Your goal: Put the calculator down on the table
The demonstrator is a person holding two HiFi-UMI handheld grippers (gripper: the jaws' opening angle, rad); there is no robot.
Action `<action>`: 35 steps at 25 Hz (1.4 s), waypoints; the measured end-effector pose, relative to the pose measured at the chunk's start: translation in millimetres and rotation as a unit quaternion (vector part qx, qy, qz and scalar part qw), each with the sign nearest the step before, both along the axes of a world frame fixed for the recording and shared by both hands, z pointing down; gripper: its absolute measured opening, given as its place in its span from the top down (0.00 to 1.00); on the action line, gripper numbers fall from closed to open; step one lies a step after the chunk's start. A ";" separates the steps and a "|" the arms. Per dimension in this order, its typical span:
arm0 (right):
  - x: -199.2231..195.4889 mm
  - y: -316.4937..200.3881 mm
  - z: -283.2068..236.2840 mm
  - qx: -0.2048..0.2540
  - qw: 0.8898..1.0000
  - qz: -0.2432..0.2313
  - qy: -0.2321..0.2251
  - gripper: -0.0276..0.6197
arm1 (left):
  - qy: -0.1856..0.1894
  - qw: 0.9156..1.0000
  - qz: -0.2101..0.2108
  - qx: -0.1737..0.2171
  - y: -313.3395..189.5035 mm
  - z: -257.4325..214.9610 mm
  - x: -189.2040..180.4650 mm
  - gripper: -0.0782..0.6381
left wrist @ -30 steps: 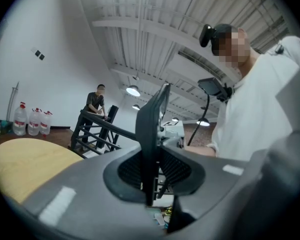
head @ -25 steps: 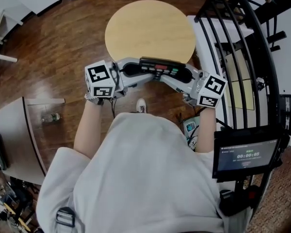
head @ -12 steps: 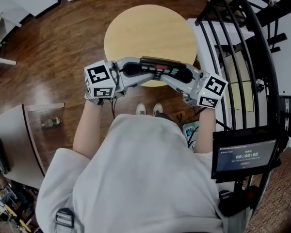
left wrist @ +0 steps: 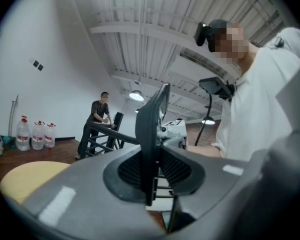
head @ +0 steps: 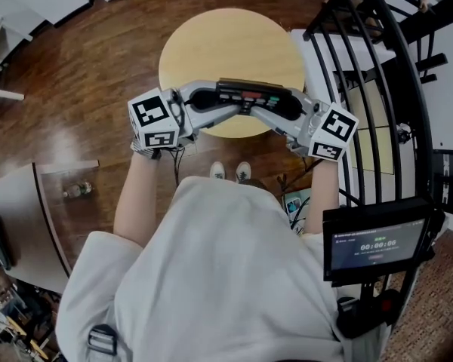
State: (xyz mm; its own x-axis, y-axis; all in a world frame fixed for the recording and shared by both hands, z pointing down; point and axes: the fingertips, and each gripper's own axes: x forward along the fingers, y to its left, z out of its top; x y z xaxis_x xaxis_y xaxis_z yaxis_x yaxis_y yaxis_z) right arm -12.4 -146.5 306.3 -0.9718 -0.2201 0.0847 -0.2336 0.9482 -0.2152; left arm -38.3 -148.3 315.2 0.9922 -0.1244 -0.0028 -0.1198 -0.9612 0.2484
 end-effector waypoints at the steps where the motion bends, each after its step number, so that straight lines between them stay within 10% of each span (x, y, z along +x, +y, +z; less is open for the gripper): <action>1: -1.4 -2.6 0.6 0.000 1.000 0.002 0.002 0.82 | 0.000 1.000 -0.003 -0.001 -2.5 0.6 -1.4 0.76; 35: 18.3 -77.5 157.7 -0.153 0.988 -0.030 0.022 0.81 | -0.023 0.987 -0.066 -0.145 -73.2 159.1 15.5 0.75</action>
